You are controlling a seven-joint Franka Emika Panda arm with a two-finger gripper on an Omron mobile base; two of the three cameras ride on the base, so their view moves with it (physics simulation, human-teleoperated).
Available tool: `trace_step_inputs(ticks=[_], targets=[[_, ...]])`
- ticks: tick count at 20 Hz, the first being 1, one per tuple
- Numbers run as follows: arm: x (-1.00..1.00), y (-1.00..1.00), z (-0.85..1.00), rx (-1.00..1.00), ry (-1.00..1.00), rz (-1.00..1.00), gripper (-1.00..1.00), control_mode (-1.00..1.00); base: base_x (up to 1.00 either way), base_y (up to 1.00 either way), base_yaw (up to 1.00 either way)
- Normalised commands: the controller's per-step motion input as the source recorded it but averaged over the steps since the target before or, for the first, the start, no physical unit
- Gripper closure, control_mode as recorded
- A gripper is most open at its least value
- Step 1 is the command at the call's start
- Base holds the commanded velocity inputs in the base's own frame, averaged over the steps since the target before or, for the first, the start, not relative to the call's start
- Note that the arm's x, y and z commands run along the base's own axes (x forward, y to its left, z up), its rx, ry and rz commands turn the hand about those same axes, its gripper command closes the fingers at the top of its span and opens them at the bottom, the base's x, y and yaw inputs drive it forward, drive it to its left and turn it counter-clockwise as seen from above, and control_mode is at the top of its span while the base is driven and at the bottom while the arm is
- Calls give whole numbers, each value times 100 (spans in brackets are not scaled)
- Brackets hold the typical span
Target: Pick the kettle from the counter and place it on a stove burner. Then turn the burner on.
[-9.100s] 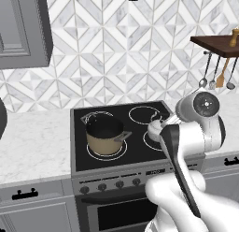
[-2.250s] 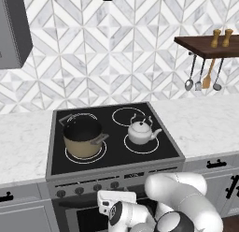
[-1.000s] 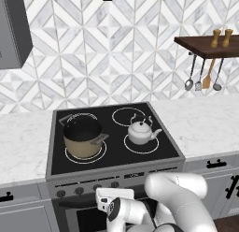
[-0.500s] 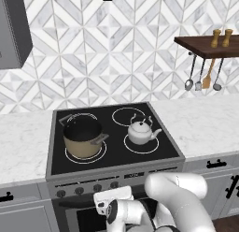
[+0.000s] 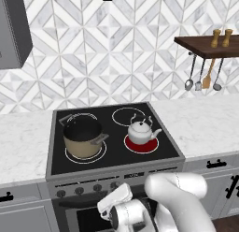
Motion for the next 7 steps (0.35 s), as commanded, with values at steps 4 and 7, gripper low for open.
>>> trace_step_inputs(ticks=[4,7], targets=[[0,17,1,-10,0,1,100,-100,0,0,0],[0,0,0,0,0,0,100,-100,0,0,0]])
